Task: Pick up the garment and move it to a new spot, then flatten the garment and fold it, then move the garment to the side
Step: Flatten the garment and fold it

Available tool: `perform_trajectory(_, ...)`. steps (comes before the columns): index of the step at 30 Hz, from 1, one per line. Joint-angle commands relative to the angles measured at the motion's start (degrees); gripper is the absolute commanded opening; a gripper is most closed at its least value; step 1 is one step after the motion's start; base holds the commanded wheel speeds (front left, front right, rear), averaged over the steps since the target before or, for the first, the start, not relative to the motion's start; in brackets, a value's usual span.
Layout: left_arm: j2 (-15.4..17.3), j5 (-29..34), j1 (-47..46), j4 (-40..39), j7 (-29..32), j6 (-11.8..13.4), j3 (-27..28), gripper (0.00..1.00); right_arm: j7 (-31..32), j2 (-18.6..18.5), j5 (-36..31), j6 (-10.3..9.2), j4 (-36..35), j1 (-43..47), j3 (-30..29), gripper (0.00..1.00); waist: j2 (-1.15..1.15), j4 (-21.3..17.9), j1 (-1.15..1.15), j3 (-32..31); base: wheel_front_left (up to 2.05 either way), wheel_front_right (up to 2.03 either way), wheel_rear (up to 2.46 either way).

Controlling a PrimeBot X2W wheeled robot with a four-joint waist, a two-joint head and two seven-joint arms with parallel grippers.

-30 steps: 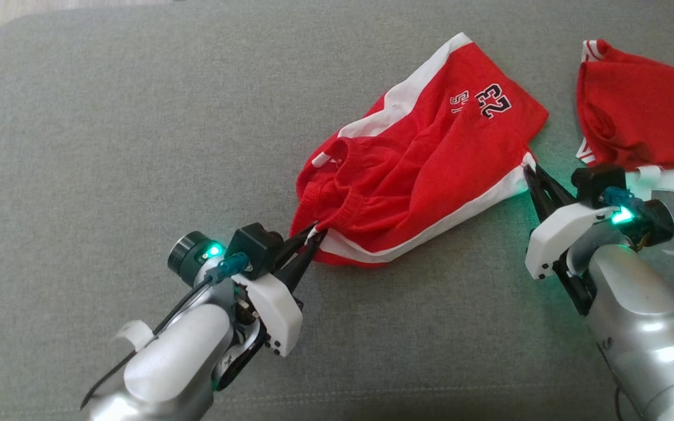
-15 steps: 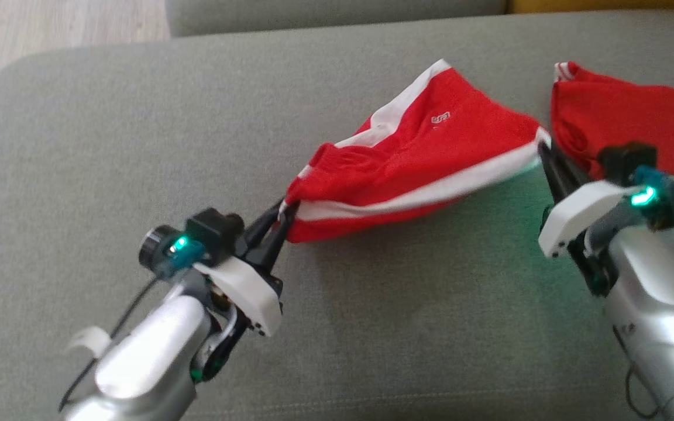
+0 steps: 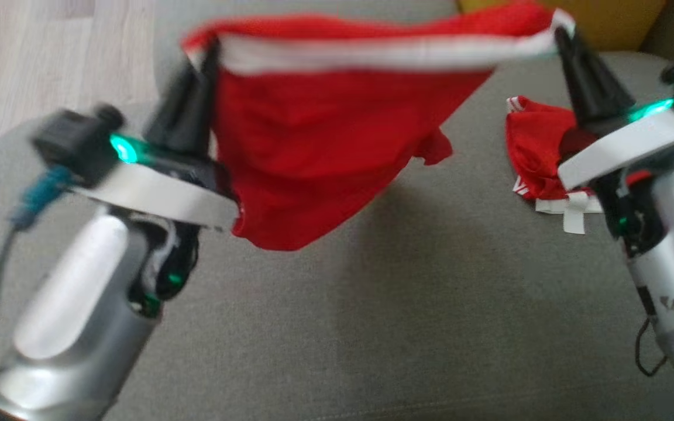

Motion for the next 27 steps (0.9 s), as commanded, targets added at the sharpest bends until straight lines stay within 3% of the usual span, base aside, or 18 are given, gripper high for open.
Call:
perform_trajectory(1, 1.7, -0.7, -3.4, -3.3, -0.5, 0.9, 4.0, 0.0, 0.8, 1.0, 0.9, 0.18, -3.8, 0.6, -1.0, 0.0, 0.0, -0.6, 0.0, -0.8, 0.0, 0.0, 0.0)
perform_trajectory(7, 2.7, -0.7, 0.2, -10.0, -0.6, 3.4, 5.8, 0.0, 4.5, 6.2, 3.4, 0.18, -15.3, 7.1, -9.2, 0.0, 0.0, -0.8, 0.0, -1.9, 0.0, 0.0, 0.0)
perform_trajectory(16, 3.7, -2.8, 2.2, -14.0, 1.7, 4.9, 6.9, 0.0, 13.9, 11.7, -0.4, 0.18, -27.1, 14.0, -16.6, 0.0, 0.0, -0.1, 0.0, -0.2, 0.0, 0.0, 0.0)
perform_trajectory(22, 3.5, -6.1, -5.3, -9.1, 7.7, 1.7, 6.3, 0.0, 19.5, 13.8, -2.5, 0.18, -26.4, 7.4, -18.9, 0.0, 0.0, 0.7, 0.0, 6.9, 0.0, 0.0, 0.0)
perform_trajectory(27, 3.1, -5.5, -19.3, 1.7, 9.9, -3.2, 6.1, 0.0, 20.9, 14.3, -4.1, 0.18, -16.2, -7.4, -20.5, 0.0, 0.0, 1.3, 0.0, 15.8, 0.0, 0.0, 0.0)
